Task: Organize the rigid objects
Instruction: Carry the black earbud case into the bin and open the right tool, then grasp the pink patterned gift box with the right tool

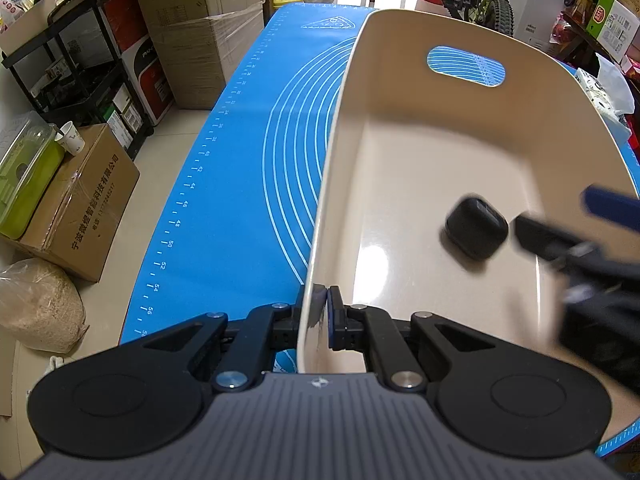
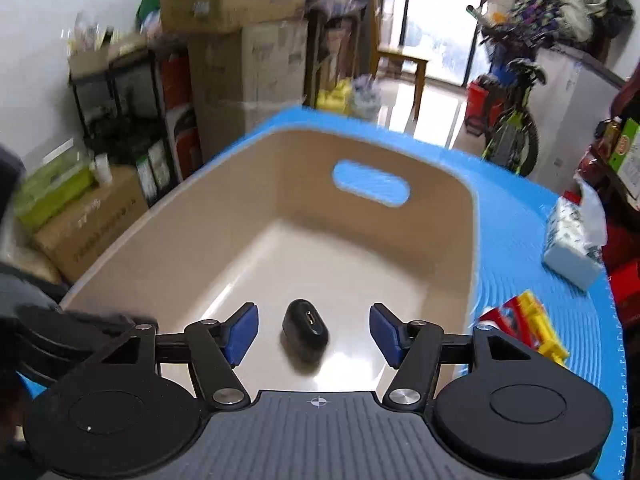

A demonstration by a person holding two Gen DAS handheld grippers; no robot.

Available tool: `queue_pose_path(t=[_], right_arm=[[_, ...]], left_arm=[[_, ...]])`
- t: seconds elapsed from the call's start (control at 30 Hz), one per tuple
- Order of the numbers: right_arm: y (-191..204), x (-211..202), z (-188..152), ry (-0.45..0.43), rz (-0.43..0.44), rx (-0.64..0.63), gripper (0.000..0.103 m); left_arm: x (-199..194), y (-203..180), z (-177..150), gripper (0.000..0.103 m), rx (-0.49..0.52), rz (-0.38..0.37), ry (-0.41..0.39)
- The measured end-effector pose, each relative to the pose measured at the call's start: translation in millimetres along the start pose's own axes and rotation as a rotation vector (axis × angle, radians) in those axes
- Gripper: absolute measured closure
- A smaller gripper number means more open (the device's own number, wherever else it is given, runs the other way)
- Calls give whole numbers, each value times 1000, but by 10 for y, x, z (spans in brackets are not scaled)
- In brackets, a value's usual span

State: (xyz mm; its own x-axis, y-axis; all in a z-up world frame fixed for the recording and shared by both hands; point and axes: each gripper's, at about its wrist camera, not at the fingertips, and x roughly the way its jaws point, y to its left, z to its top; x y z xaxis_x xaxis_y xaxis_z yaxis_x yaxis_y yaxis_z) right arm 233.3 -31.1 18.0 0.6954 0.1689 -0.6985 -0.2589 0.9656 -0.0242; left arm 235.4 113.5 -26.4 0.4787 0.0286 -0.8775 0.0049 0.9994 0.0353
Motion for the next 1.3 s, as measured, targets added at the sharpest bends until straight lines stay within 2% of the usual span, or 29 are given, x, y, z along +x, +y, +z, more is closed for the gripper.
queue_pose_path(t=[0.27,0.53,0.63,0.83,1.07,1.3], right_arm=[[-499,-531,44,-155,-76,145,22],[-1029,-633,-196,-202,-220,265,18],[-1213,-508,-358,-176,-279,303,18],[-1414,-185,-690,-72,-290,375,18],[-1352,83,-904,-26,-285,349,17],[-1316,246,-988,50,-278,378,16]], left_arm=[[-2,-6,-2,94,-2,0,0],[-2,-5,-4,94,-3,-1,0],[-2,-6,-3,94,-3,-1,0],[-2,-1,-1,94,-4,0,1],[-2,0,-1,93,-3,-1,1],[-1,3,-2,93,-3,-1,1]])
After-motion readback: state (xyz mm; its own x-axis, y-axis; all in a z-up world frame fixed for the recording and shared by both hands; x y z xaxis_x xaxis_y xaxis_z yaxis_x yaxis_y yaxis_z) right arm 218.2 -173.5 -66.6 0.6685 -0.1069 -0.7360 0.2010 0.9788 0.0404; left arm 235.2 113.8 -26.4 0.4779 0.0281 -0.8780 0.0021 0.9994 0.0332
